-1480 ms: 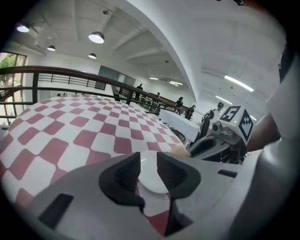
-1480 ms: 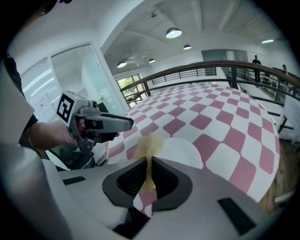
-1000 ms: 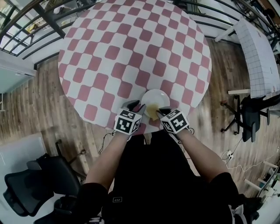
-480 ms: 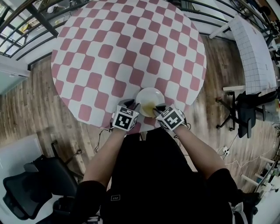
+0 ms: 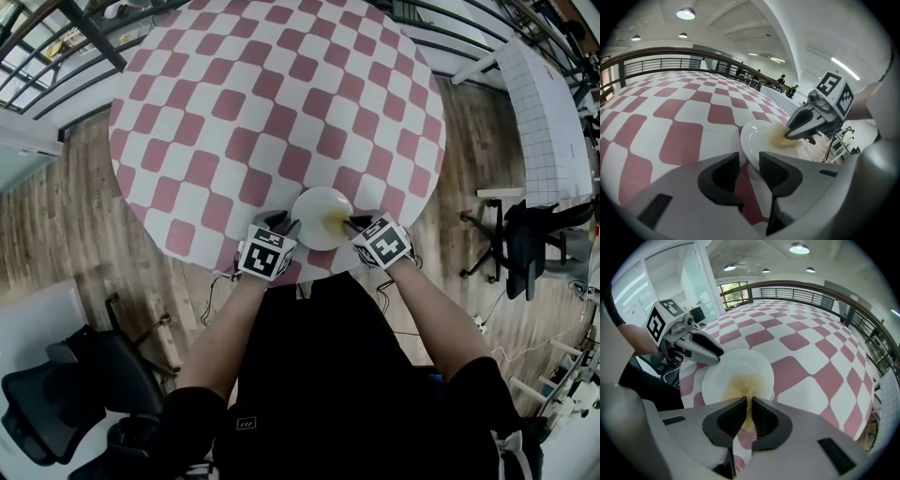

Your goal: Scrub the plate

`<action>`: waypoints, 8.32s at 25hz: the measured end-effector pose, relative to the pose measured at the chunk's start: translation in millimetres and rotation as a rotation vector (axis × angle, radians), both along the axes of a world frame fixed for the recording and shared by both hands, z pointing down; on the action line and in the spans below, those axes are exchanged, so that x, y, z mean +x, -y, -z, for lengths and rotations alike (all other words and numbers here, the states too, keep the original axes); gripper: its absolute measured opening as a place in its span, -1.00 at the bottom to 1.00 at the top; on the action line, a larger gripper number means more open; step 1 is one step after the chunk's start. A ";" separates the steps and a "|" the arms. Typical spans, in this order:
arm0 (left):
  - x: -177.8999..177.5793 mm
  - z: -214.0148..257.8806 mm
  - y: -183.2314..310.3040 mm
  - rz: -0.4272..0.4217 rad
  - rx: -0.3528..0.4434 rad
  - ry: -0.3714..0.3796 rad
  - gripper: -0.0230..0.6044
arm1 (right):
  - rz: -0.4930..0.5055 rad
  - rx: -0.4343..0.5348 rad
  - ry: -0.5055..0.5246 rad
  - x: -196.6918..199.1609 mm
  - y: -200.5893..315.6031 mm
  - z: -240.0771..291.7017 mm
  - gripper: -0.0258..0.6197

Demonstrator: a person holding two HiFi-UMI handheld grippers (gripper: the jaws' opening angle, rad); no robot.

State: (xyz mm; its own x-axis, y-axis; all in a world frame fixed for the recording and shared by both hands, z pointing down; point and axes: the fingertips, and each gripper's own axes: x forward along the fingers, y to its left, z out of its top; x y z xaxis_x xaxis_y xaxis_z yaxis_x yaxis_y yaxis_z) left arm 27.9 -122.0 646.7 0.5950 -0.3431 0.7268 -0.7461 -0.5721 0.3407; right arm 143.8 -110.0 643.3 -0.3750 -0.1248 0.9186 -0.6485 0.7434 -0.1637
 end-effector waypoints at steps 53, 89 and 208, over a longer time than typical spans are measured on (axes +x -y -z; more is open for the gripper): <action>-2.6 -0.2 2.5 0.025 0.043 0.009 -0.51 | -0.036 0.008 0.100 -52.2 -16.1 10.7 -0.80; -2.2 -0.8 2.2 0.041 0.052 0.012 -0.52 | 0.017 -0.081 0.145 -56.5 -56.2 4.0 -0.80; -2.2 -2.8 6.8 0.049 0.063 0.012 -0.53 | -0.360 0.065 -0.010 69.0 15.6 5.7 -0.80</action>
